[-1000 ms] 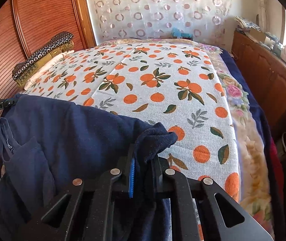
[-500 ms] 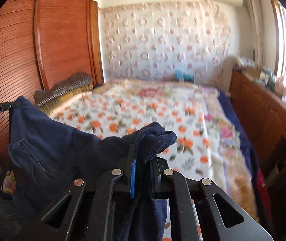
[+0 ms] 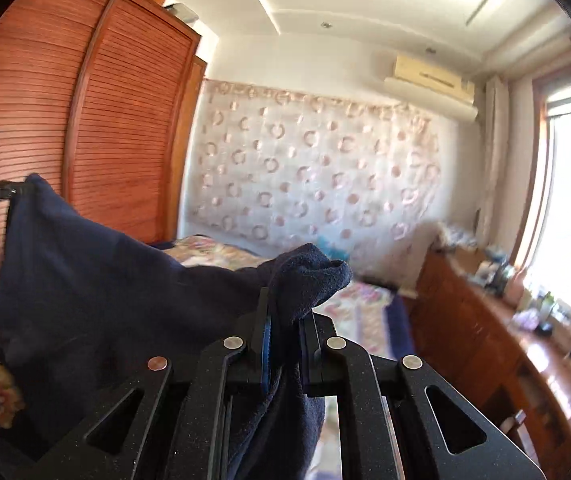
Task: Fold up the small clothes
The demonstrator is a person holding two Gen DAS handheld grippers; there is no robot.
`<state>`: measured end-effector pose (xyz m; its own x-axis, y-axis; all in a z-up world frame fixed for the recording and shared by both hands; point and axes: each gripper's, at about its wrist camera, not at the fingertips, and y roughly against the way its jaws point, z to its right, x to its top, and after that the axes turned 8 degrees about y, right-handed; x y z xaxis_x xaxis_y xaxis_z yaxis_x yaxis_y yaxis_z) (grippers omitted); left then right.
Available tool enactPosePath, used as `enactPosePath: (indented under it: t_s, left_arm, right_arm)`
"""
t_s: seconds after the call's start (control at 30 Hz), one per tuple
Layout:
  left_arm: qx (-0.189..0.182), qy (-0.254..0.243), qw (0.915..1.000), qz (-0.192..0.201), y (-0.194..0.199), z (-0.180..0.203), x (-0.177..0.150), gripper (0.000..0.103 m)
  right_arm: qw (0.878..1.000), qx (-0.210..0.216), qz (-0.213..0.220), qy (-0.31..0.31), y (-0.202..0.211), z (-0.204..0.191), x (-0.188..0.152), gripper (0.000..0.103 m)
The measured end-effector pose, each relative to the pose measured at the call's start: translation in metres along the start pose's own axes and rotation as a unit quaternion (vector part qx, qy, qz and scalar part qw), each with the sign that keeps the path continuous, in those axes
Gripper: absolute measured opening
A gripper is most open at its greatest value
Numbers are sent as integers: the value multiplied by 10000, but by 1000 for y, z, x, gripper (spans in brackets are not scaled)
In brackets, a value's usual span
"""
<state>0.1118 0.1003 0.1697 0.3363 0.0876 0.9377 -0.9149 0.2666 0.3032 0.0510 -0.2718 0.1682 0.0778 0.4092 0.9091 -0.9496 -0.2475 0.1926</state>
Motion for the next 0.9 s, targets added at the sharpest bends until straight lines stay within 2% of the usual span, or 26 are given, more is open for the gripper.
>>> enactPosePath:
  t_s: [0.07, 0.17, 0.2, 0.23, 0.27, 0.3, 0.33, 0.37, 0.43, 0.5, 0.63, 0.8, 0.9]
  left_arm:
    - [232, -52, 9995, -215, -44, -11, -2, 11]
    - [538, -227, 9959, -693, -112, -25, -31, 12]
    - [564, -247, 9934, -969, -142, -34, -48, 18]
    - [546, -229, 9913, -1176, -159, -37, -62, 29]
    - [527, -181, 9887, -1393, -174, -42, -77, 34]
    - [513, -118, 9860, -1580, -187, -47, -89, 42]
    - [515, -62, 9837, -1724, -196, -53, -106, 44]
    - [504, -49, 9828, -1776, -197, -52, -111, 45]
    - [463, 8, 9804, -1917, -195, -51, -126, 59]
    - [401, 66, 9790, -2000, -186, -46, -133, 68]
    - [273, 39, 9784, -2051, -162, -30, -149, 72]
    - [292, 99, 9760, -2156, -138, -11, -173, 72]
    - [246, 273, 9722, -2311, -135, -10, -192, 72]
  right_arm:
    - [9996, -17, -237, 135, -35, 3, 8, 10]
    - [9964, -158, -778, 306, -108, -2, -3, 11]
    - [9930, -91, -1141, 294, -140, -6, -14, 13]
    - [9888, -71, -1469, 273, -168, -13, -23, 23]
    - [9848, -118, -1719, 221, -192, -17, -38, 31]
    - [9805, -162, -1951, 149, -211, -20, -54, 32]
    - [9761, -191, -2166, 34, -229, -24, -71, 32]
    - [9734, -195, -2279, -100, -239, -27, -85, 33]
    - [9688, -71, -2437, -441, -251, -35, -109, 38]
    - [9660, 61, -2528, -538, -255, -46, -122, 42]
    - [9641, 218, -2604, -478, -258, -50, -139, 44]
    - [9649, 538, -2476, -693, -226, -49, -154, 49]
    - [9639, 712, -2392, -928, -219, -20, -163, 55]
